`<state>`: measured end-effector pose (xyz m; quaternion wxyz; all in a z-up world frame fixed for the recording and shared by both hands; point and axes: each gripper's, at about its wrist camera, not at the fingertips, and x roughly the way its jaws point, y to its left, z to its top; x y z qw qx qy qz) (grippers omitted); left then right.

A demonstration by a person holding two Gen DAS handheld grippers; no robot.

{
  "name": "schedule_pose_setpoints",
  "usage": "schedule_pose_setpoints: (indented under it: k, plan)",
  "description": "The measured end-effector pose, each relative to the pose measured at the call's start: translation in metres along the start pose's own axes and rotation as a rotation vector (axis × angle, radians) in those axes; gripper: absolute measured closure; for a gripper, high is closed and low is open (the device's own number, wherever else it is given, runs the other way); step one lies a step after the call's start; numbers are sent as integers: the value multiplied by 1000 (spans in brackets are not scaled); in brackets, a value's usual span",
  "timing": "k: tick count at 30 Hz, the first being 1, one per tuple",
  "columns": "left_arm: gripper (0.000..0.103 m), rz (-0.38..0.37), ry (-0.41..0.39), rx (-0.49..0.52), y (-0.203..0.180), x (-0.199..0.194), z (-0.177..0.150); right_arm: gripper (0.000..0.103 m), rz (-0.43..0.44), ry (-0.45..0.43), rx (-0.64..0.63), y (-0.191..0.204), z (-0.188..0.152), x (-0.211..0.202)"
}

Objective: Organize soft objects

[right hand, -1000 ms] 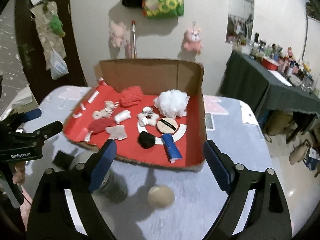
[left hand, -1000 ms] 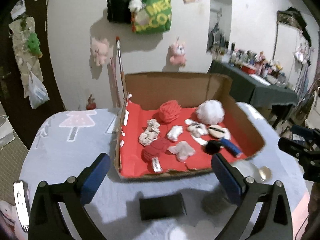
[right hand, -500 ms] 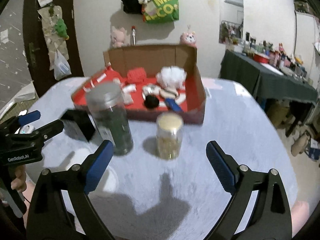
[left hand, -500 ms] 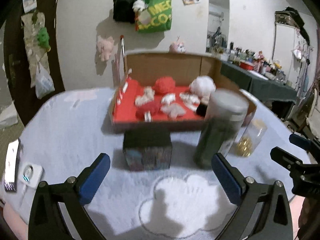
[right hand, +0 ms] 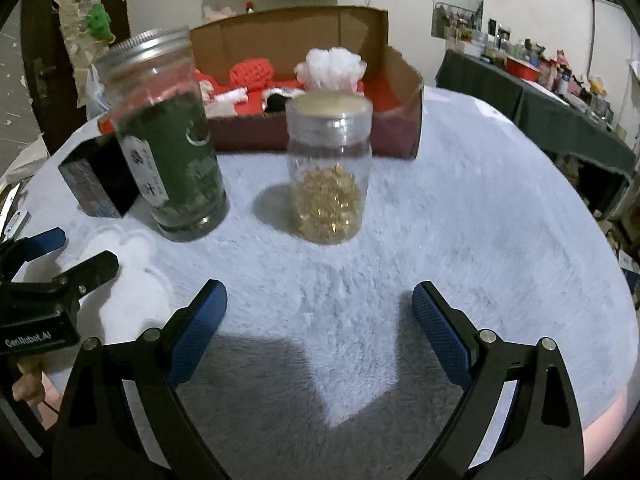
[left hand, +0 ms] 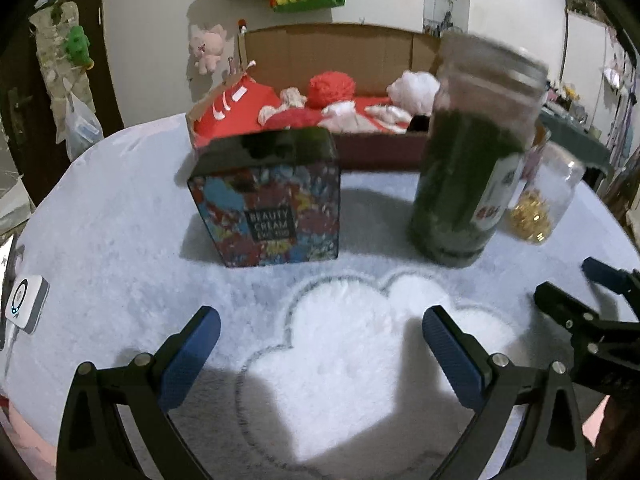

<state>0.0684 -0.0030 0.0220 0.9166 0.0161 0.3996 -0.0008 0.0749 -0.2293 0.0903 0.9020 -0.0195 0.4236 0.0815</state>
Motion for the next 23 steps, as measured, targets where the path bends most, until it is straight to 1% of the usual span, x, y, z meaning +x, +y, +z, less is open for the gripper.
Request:
schedule_pose_setpoints:
  k: [4,23]
  plan:
    - [0,-10,7,-26,3,1,-2,8,-27,1,-7,1,-2,4]
    - [0,-1,-12,-34,3,-1,-6,7,-35,-6,6,1,-4,4]
